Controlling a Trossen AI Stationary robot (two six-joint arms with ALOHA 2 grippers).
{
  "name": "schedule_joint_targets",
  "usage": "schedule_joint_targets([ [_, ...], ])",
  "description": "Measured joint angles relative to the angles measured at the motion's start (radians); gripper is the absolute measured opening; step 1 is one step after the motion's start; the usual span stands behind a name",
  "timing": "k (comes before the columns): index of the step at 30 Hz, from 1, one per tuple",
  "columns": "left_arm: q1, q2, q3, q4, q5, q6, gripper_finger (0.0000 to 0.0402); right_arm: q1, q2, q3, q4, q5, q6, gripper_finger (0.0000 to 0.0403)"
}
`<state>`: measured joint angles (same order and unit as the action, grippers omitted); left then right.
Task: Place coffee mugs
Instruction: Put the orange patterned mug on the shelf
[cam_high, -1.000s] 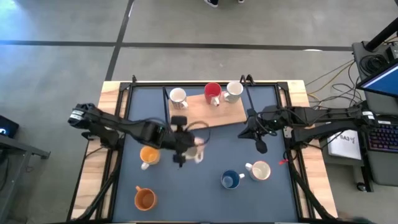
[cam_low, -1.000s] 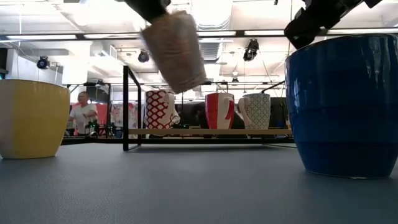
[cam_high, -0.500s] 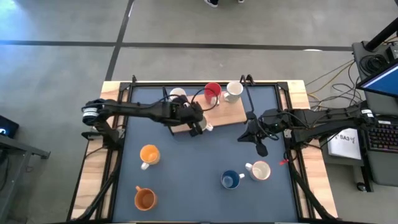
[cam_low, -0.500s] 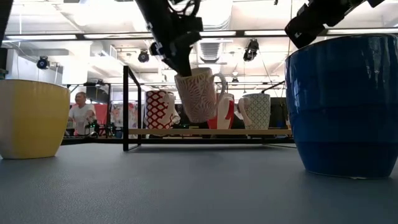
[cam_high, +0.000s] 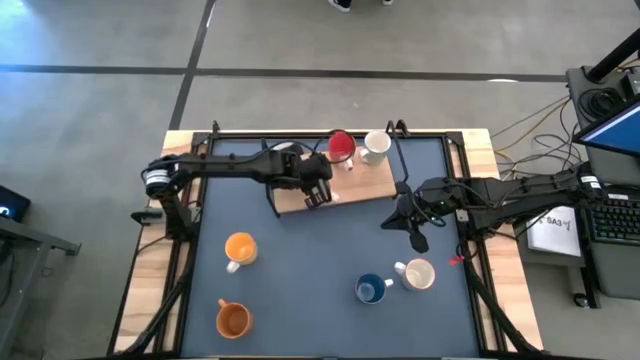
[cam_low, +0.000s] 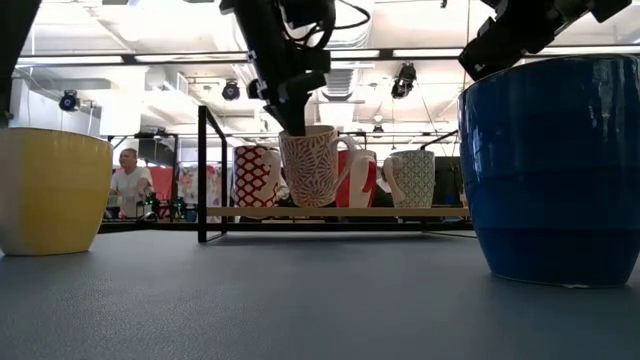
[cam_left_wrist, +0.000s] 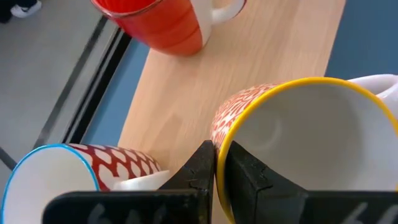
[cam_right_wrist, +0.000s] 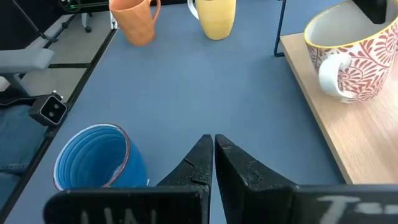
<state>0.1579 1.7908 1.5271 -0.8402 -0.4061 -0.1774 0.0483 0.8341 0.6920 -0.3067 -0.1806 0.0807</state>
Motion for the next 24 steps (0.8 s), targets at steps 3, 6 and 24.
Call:
schedule_joint_targets([
  [3,0.009,0.0,0.0,0.0,0.008,-0.001,0.0012,0.0,0.0,0.0,0.005,0.0,-0.001,0.0009],
  [6,0.011,0.0,-0.001,0.0,0.007,0.0,0.0021,0.0,0.0,0.0,0.006,0.0,-0.002,0.0009],
  [24,0.048,0.0,-0.002,0.002,0.005,0.007,0.0036,0.0,0.0,-0.001,0.014,0.0,0.013,0.0009],
])
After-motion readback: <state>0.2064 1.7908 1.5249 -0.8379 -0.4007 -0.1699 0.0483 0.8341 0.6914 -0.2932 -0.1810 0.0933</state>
